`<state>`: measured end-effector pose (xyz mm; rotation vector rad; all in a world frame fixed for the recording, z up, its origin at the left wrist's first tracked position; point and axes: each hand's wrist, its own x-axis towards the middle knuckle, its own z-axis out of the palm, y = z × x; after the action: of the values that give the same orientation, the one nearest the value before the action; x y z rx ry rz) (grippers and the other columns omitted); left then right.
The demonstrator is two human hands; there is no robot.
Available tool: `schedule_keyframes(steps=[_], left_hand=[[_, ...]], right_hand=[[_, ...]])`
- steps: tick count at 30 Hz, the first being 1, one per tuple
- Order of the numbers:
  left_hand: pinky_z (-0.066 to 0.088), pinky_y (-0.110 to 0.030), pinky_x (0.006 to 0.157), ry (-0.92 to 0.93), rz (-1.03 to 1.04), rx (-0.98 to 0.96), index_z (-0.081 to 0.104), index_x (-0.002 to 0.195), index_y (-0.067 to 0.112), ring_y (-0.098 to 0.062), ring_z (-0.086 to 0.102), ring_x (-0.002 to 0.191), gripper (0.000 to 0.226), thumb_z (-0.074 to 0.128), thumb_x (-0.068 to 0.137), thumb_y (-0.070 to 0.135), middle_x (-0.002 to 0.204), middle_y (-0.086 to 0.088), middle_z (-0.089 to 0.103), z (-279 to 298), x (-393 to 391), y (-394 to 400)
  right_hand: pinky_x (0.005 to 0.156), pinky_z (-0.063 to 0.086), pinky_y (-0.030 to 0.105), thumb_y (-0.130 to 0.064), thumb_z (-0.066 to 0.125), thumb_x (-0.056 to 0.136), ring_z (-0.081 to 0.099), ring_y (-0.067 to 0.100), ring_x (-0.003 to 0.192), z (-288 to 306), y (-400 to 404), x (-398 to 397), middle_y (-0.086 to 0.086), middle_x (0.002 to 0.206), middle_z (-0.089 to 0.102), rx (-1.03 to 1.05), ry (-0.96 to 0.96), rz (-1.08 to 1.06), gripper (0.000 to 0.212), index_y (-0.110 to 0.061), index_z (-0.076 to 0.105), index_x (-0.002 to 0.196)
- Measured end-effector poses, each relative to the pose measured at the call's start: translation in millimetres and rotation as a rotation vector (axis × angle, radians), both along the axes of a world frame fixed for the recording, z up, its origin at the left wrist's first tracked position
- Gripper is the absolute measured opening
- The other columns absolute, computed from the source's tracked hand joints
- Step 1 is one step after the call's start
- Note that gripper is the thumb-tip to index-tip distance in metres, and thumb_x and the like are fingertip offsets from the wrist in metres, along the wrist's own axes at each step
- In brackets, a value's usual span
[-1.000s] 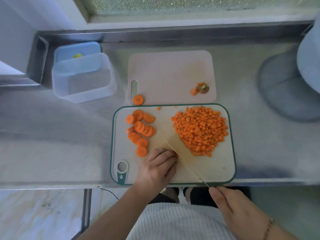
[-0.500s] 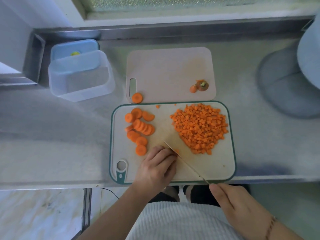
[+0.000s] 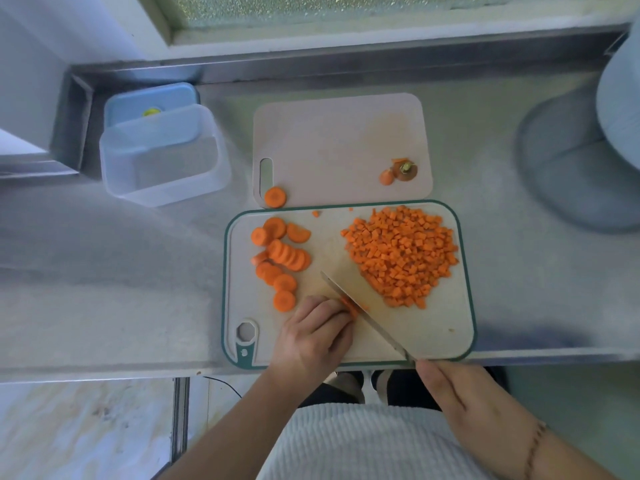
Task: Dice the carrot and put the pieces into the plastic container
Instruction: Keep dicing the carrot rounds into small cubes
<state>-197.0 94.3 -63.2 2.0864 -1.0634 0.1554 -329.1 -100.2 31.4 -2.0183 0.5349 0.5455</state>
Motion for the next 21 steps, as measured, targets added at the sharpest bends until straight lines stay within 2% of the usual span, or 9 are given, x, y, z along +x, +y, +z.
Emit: schedule_keyframes(steps=[2,5,7,9,12,14,17,19,21], left_hand=[[0.054,-0.032,0.082,-0.014,0.012,0.0,0.078,0.087,0.003,-0.023,0.064,0.087,0.005,0.08,0.083,0.002,0.097,-0.005,0.073,-1,-1,-1],[0.054,-0.032,0.082,-0.017,0.006,-0.001,0.078,0.088,0.003,-0.022,0.063,0.088,0.003,0.078,0.084,0.003,0.097,-0.005,0.073,-1,0,-1],[0.054,-0.032,0.082,-0.018,0.002,0.005,0.078,0.088,0.003,-0.022,0.063,0.089,0.005,0.079,0.084,0.002,0.098,-0.006,0.073,0,0,-1],[0.054,-0.032,0.083,-0.023,-0.005,0.007,0.079,0.089,0.003,-0.022,0.063,0.09,0.005,0.078,0.084,0.002,0.098,-0.006,0.073,0,0,-1],[0.055,-0.034,0.08,-0.026,-0.001,0.015,0.079,0.09,0.003,-0.025,0.066,0.087,0.005,0.076,0.085,0.003,0.098,-0.006,0.074,1,-1,-1],[0.055,-0.034,0.08,-0.024,-0.005,0.01,0.079,0.09,0.003,-0.026,0.068,0.087,0.006,0.076,0.085,0.002,0.099,-0.006,0.074,2,0,-2],[0.054,-0.035,0.082,-0.034,-0.02,0.027,0.078,0.091,0.003,-0.027,0.068,0.086,0.005,0.076,0.086,0.003,0.1,-0.007,0.073,5,0,-2],[0.054,-0.036,0.083,-0.047,-0.023,0.044,0.077,0.091,0.002,-0.029,0.067,0.087,0.006,0.076,0.085,0.001,0.101,-0.009,0.073,5,-1,0],[0.055,-0.038,0.083,-0.057,-0.006,0.048,0.077,0.09,0.001,-0.031,0.067,0.088,0.006,0.076,0.084,0.0,0.1,-0.009,0.072,3,-2,1]], right_hand=[[0.089,0.044,0.02,-0.077,0.012,0.081,0.059,0.002,0.097,1,-2,-11,-0.004,0.095,0.072,-0.072,0.045,0.05,0.083,-0.019,0.069,0.095],[0.087,0.047,0.027,-0.09,-0.001,0.069,0.062,0.005,0.091,-3,-2,-11,-0.008,0.091,0.072,-0.086,0.109,0.109,0.097,-0.025,0.067,0.091],[0.09,0.048,0.03,-0.088,-0.001,0.072,0.062,0.005,0.094,-9,-1,-8,-0.012,0.093,0.071,-0.079,0.12,0.133,0.092,-0.028,0.065,0.095],[0.092,0.048,0.032,-0.086,0.0,0.075,0.061,0.008,0.097,-14,0,-6,-0.009,0.097,0.07,-0.077,0.117,0.134,0.091,-0.026,0.065,0.098],[0.089,0.049,0.032,-0.084,0.001,0.077,0.062,0.008,0.092,-15,4,-3,-0.005,0.092,0.07,-0.093,0.078,0.132,0.088,-0.025,0.064,0.093],[0.083,0.049,0.031,-0.077,0.004,0.083,0.061,0.007,0.081,-13,8,6,-0.006,0.081,0.066,-0.095,0.053,0.134,0.077,-0.025,0.061,0.082],[0.064,0.044,0.026,-0.066,0.014,0.085,0.047,0.007,0.056,-6,10,22,-0.005,0.056,0.049,-0.056,0.031,0.114,0.061,-0.02,0.045,0.062],[0.055,0.037,0.021,-0.064,0.018,0.084,0.042,0.007,0.05,-1,5,23,-0.006,0.05,0.043,-0.033,0.012,0.091,0.056,-0.021,0.041,0.058],[0.055,0.037,0.019,-0.065,0.019,0.085,0.045,0.006,0.051,1,-2,13,-0.008,0.049,0.047,-0.008,0.013,0.068,0.056,-0.022,0.042,0.058]])
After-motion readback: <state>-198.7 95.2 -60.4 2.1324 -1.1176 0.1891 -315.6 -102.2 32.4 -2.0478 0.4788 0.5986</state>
